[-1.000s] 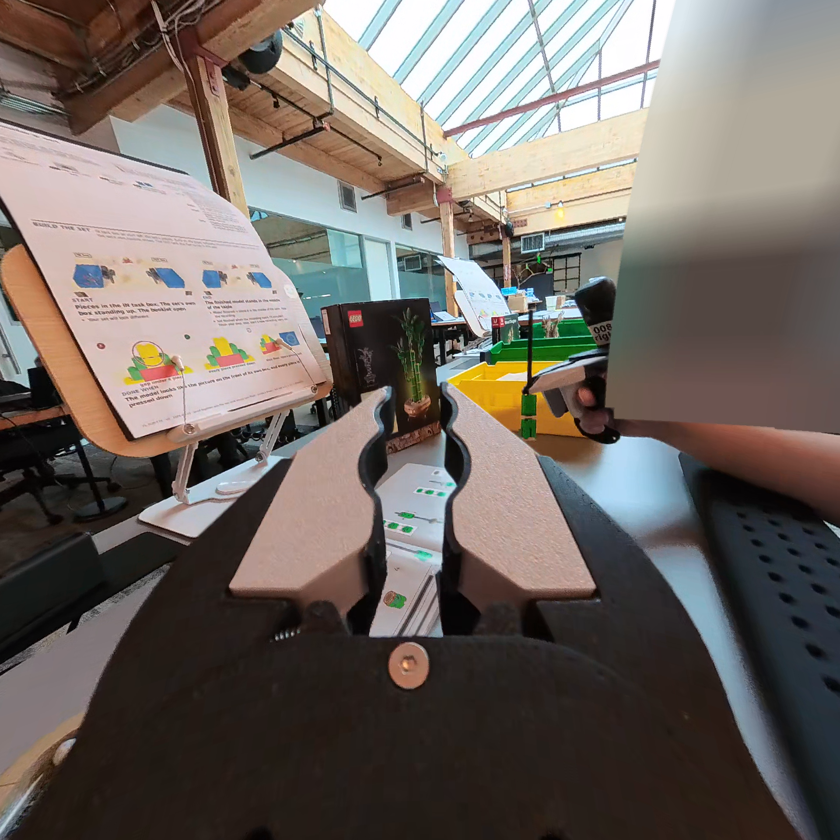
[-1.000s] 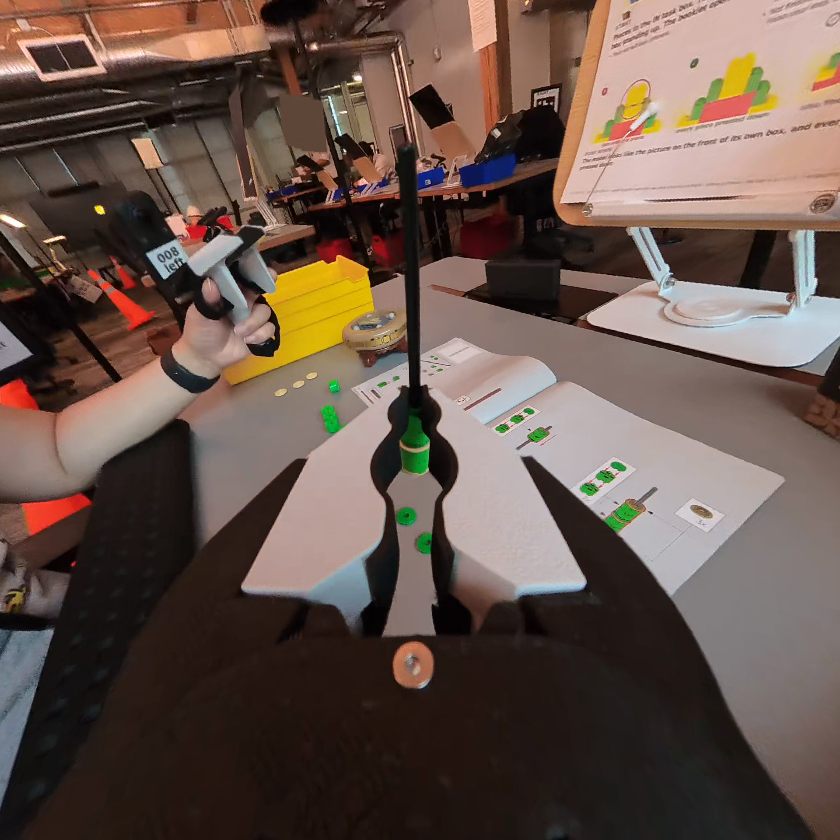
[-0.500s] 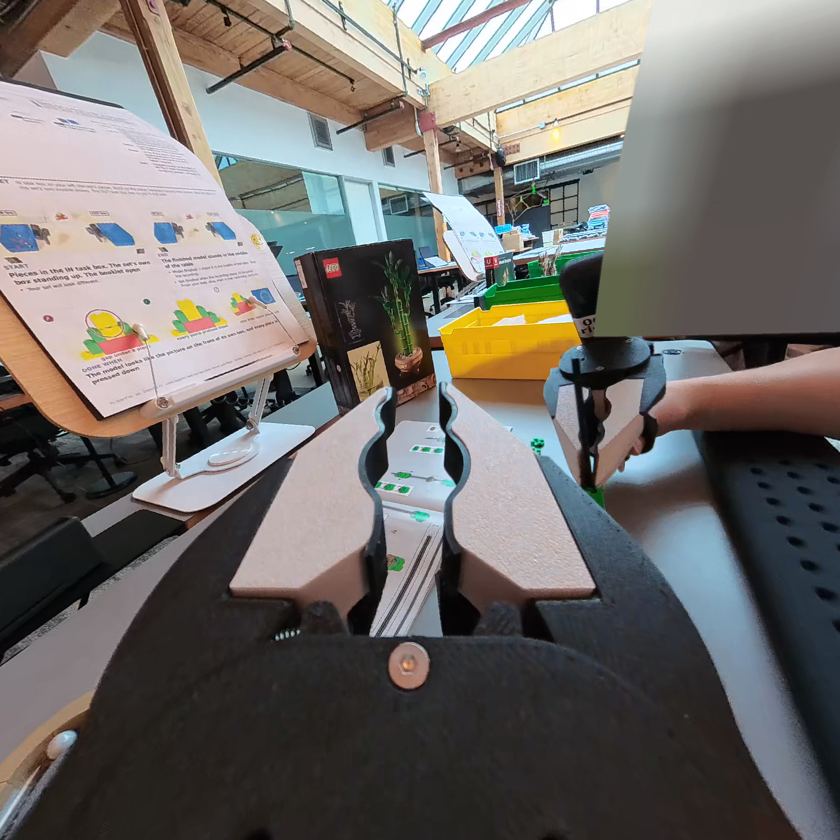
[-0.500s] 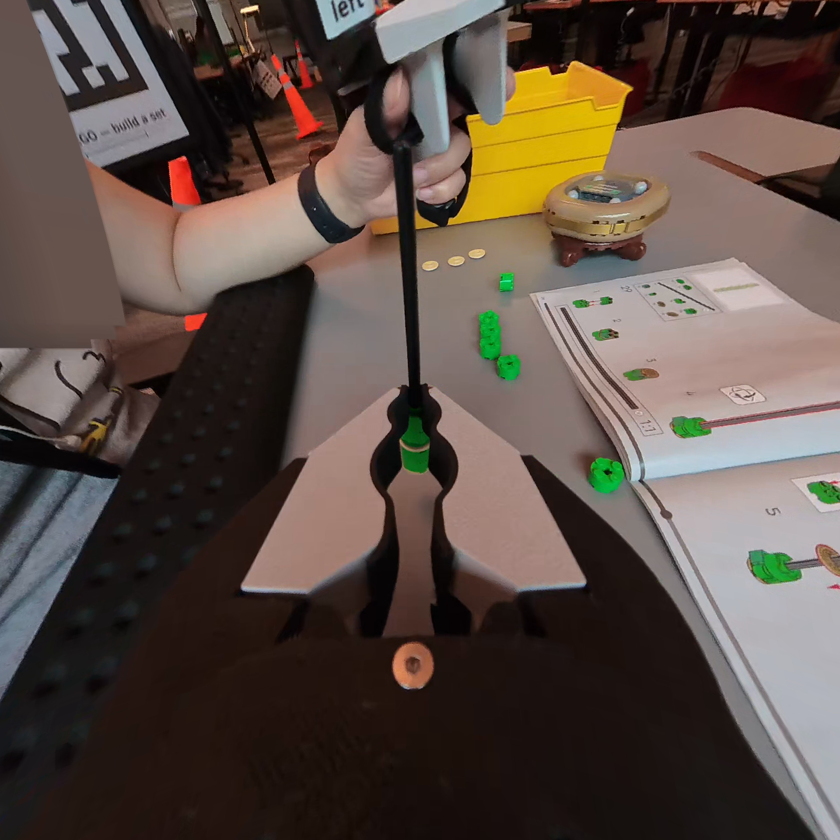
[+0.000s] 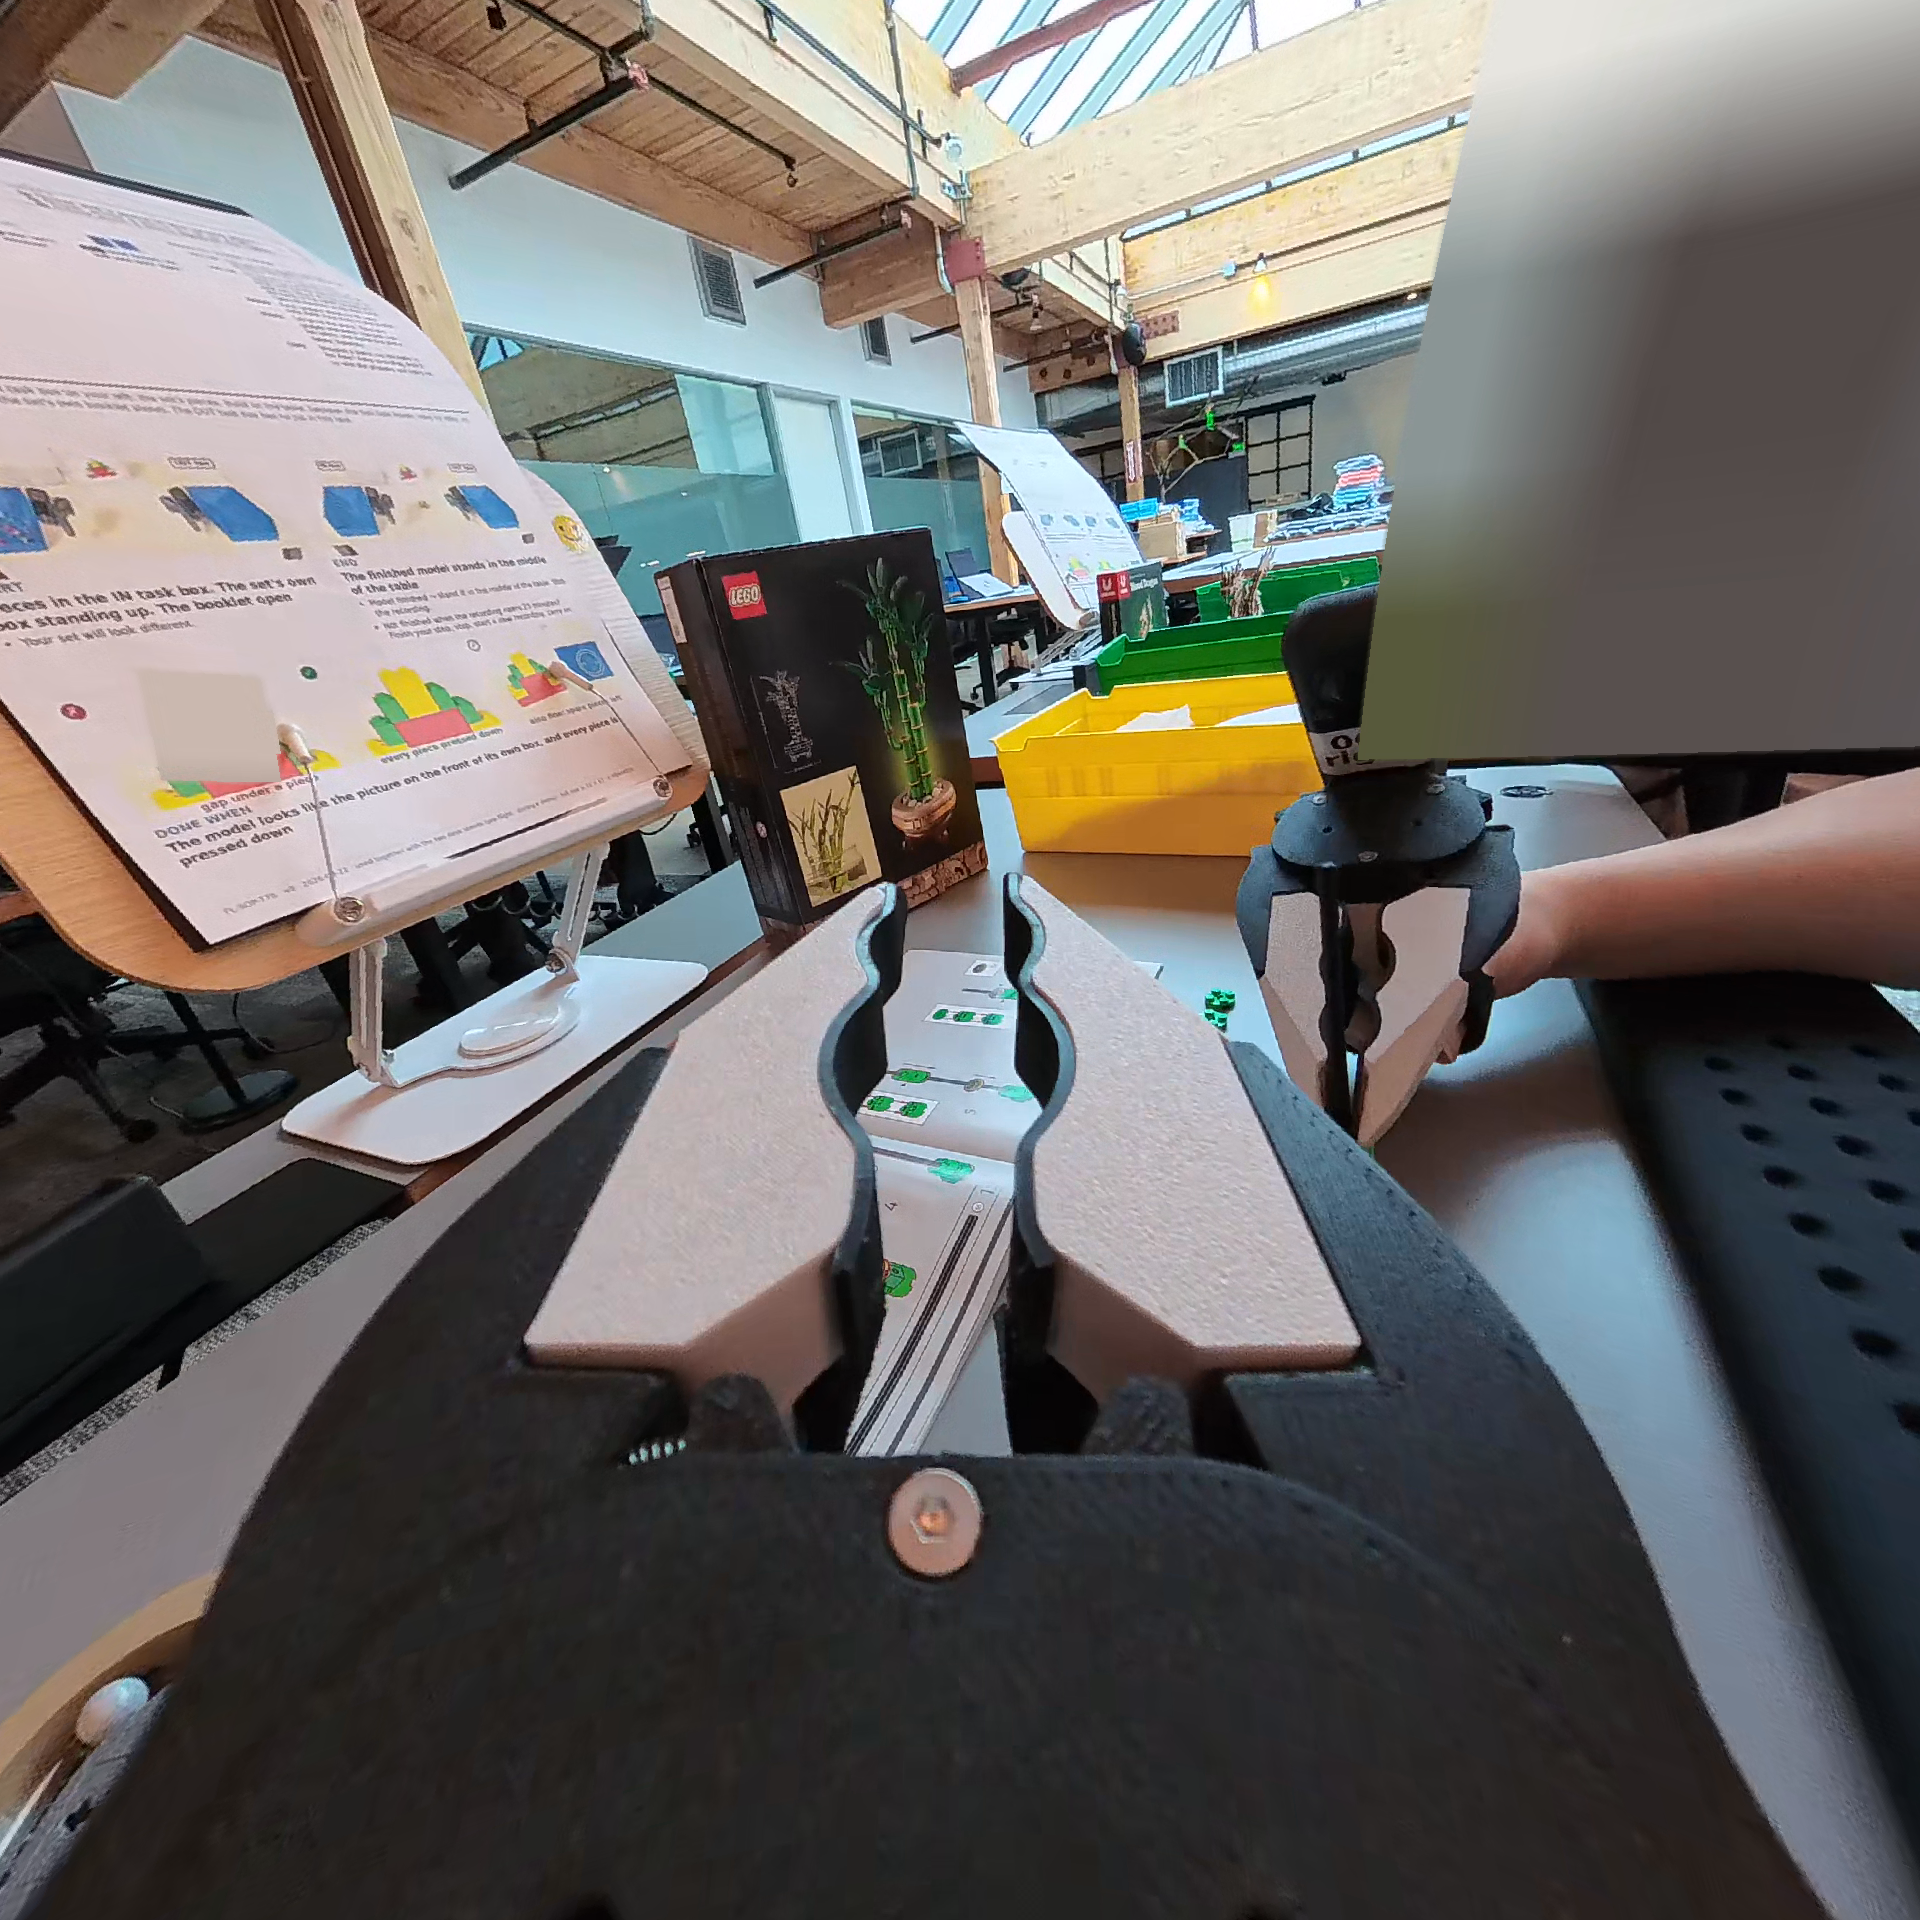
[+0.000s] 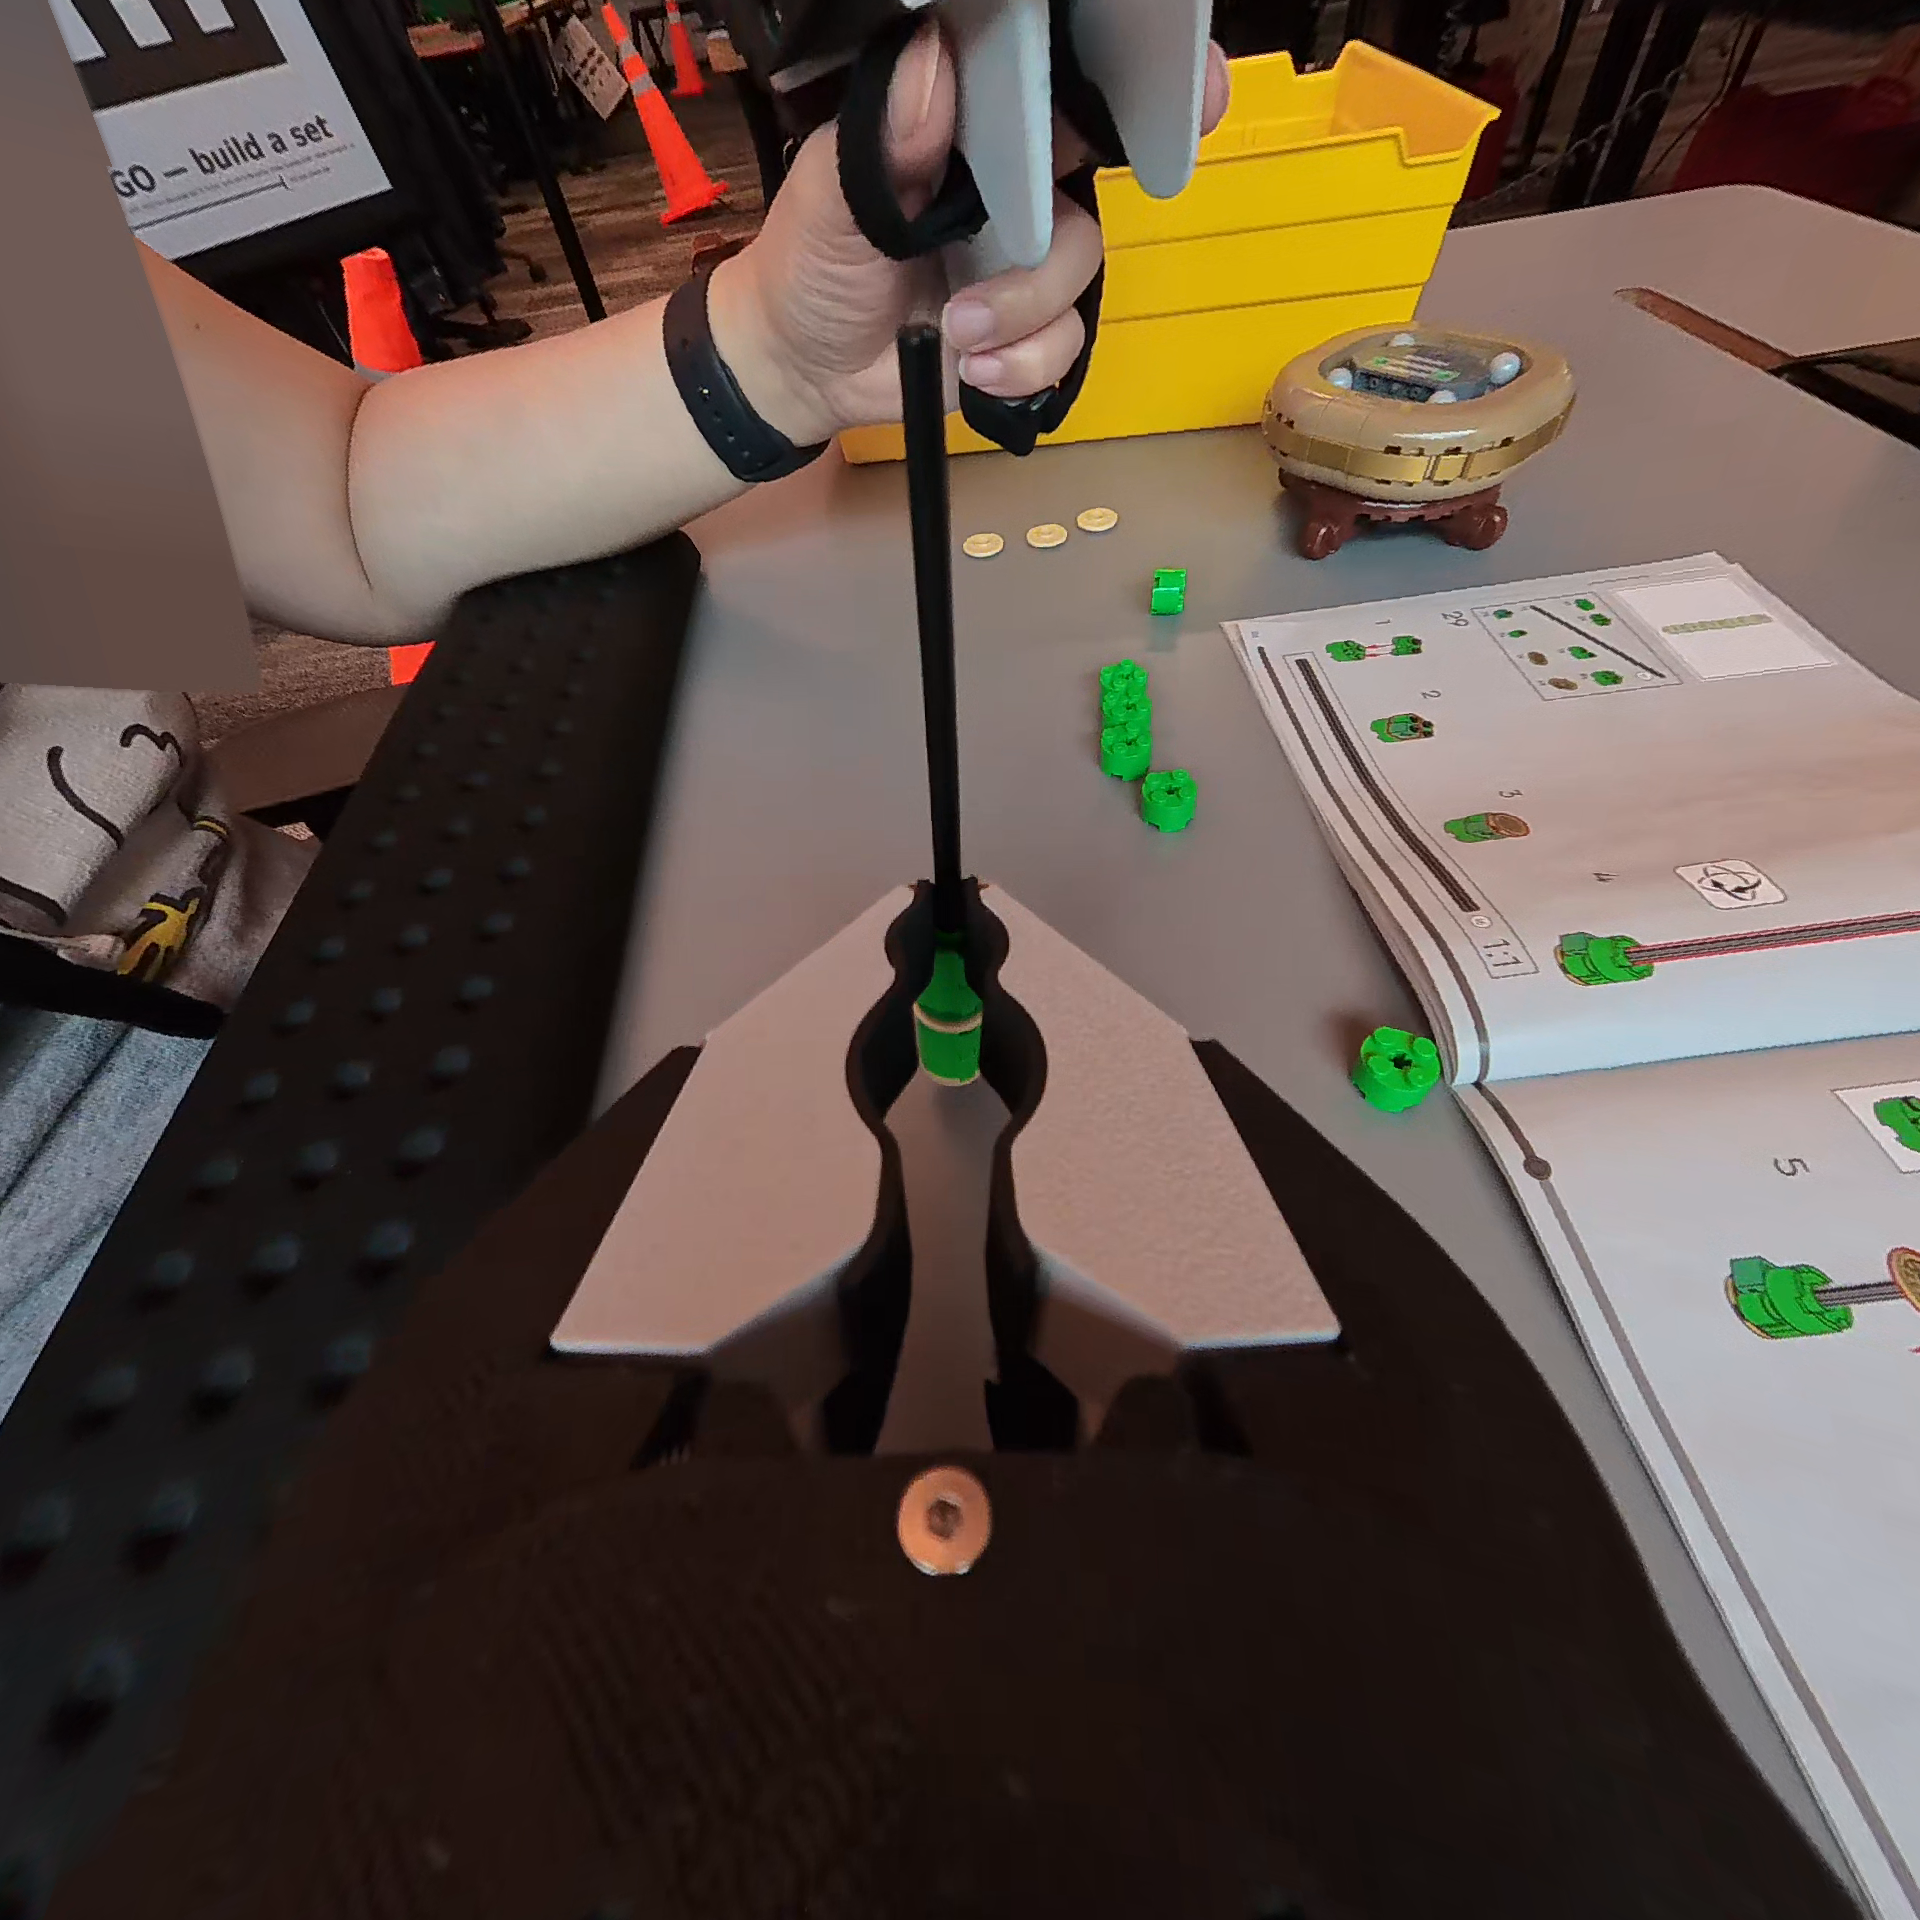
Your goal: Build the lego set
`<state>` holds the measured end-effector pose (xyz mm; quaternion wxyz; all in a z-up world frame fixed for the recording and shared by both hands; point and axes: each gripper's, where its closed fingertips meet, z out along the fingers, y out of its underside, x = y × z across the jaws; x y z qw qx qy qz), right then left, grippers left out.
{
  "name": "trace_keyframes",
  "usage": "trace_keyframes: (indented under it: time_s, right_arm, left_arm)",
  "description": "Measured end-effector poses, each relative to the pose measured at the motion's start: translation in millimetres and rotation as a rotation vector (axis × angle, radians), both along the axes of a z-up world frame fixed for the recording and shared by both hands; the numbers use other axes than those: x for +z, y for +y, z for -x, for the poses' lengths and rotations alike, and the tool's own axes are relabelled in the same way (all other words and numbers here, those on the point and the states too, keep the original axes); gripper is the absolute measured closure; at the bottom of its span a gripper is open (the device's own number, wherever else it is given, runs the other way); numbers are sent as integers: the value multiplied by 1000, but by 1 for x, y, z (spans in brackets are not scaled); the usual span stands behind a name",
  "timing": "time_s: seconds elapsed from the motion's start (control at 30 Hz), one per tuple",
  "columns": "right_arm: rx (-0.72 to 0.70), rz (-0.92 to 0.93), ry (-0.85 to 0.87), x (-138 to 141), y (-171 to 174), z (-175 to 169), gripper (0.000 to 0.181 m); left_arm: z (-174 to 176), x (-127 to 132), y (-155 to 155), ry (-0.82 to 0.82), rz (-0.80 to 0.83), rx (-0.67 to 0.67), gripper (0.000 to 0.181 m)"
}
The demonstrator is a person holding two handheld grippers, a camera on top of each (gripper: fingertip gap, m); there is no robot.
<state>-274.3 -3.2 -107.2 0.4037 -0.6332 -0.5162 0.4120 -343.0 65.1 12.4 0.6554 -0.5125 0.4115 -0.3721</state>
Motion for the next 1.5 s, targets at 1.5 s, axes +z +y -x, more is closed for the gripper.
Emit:
trace_keyframes:
  time_s: [1.5]
  right_arm:
    - [53, 60, -3, -8, -6, -2, 177]
  left_arm:
    - [70, 52, 22, -351, 1, 175, 165]
